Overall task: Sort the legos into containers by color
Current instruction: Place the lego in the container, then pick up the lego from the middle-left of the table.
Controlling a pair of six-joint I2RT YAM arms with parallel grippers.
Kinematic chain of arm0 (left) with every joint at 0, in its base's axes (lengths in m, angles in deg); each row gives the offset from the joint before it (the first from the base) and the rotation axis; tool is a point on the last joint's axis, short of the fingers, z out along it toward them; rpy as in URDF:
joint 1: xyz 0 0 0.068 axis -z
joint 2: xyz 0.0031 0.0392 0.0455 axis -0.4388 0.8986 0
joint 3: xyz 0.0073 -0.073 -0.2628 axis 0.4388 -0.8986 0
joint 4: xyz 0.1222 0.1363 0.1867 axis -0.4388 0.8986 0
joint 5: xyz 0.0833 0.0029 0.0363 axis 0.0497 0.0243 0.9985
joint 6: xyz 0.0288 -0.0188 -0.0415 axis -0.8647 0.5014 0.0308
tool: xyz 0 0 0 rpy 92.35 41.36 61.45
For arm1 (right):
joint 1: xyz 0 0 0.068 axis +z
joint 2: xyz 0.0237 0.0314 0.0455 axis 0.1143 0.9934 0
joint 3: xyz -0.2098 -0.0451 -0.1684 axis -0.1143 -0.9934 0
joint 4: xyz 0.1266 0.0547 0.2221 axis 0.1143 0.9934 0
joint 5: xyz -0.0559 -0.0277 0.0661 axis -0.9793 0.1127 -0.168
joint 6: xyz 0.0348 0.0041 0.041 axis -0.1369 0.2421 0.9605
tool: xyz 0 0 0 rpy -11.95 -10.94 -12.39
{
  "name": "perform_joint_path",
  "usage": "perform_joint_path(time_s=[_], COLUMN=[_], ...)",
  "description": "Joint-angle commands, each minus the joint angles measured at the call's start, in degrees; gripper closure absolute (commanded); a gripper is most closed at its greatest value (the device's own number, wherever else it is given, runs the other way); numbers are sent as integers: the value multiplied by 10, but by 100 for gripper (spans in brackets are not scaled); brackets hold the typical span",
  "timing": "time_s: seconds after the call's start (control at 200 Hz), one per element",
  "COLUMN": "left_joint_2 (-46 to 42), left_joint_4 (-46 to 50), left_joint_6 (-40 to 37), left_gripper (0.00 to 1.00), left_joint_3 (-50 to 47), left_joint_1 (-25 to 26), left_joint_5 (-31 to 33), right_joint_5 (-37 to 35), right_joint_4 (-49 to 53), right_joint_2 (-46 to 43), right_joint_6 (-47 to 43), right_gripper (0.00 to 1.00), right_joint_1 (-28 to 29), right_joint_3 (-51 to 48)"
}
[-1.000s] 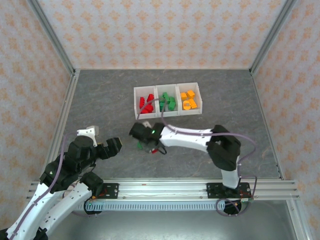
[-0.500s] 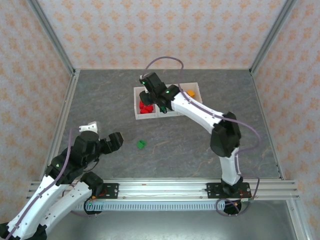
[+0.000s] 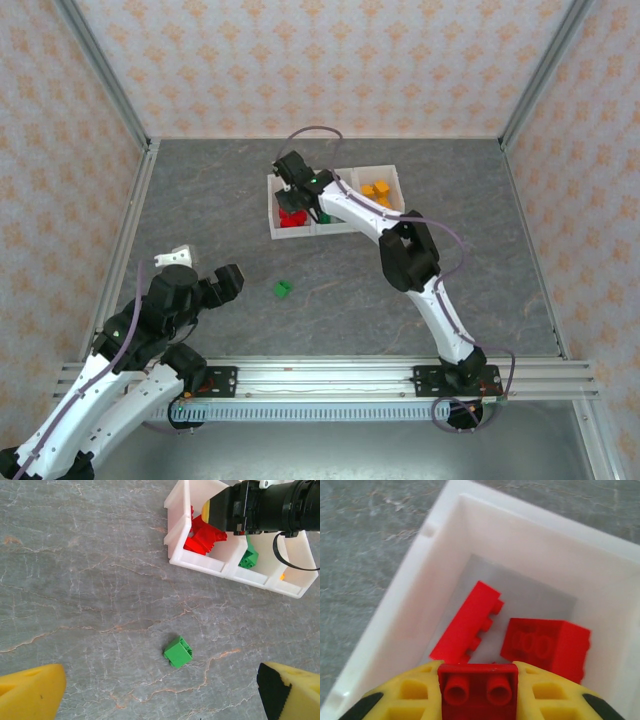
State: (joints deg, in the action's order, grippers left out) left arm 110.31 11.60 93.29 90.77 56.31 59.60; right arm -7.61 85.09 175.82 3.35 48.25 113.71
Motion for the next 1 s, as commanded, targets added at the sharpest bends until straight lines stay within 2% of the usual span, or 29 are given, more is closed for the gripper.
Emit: perform_joint_path(time_s=[0.0, 0.045, 0.12, 0.155, 0.365, 0.491, 0.631, 0.726, 0.896, 0.991], left_joint_2=[1, 6, 14, 18, 20, 35, 75, 106, 142, 154], left_joint_4=[-20, -21, -23, -23, -23, -31, -52, -64, -67, -100], left_joint_6=[-1, -3, -7, -8, 18, 37, 36, 36, 47, 64], left_gripper=[1, 1, 1, 1, 1, 1, 1, 1, 1, 1], left_joint_3=[-9, -10, -10, -9, -7, -9, -20, -23, -29, -38], left_joint_1=[0, 0, 0, 0, 0, 0, 0, 2, 11, 19], left_joint_5=[8, 5, -1, -2, 6, -23, -95, -133, -125, -132], right_joint_5=[-24, -24, -24, -21, -17, -22, -42, -66, -106, -125], right_joint_4=[1, 3, 11, 15, 50, 66, 70, 52, 1, -40], right_joint_2=[9, 9, 9, 9, -13, -55, -133, -207, -362, -456], right_joint_6=[18, 20, 25, 29, 62, 70, 69, 63, 30, 12], right_gripper=[70, 62, 33, 23, 0, 0, 0, 0, 0, 0], right_joint_1=[-11, -12, -12, -12, -12, -12, -12, -12, -13, -15], right_joint_3=[26, 31, 46, 55, 110, 112, 63, -16, -200, -325])
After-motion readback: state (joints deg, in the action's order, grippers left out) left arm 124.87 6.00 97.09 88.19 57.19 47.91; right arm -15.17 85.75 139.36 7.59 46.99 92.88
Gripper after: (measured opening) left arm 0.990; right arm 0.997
